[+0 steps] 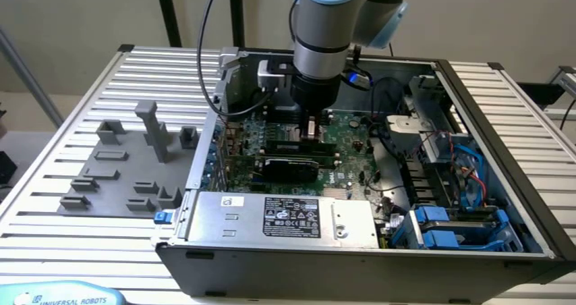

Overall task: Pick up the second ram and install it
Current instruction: 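Insert the second ram into the second slot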

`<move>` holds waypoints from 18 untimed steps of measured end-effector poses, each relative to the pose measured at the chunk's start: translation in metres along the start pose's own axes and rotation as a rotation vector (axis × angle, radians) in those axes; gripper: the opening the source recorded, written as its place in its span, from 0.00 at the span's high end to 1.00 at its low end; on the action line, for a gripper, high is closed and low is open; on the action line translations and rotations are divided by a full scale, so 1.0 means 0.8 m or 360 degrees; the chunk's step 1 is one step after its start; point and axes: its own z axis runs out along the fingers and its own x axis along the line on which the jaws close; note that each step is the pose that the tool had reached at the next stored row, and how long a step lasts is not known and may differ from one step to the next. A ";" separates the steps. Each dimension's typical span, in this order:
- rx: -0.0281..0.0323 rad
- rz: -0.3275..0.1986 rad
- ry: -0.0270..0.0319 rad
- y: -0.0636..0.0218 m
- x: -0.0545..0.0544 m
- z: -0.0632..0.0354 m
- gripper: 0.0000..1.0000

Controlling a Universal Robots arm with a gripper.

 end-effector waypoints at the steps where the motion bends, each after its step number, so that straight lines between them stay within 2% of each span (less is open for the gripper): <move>1: 0.00000 -0.0003 -0.00001 0.000 0.000 0.000 0.86; 9: -0.00003 -0.0043 0.00008 0.000 0.000 0.002 0.86; 18: -0.00001 -0.0033 -0.00003 0.000 0.000 0.004 0.86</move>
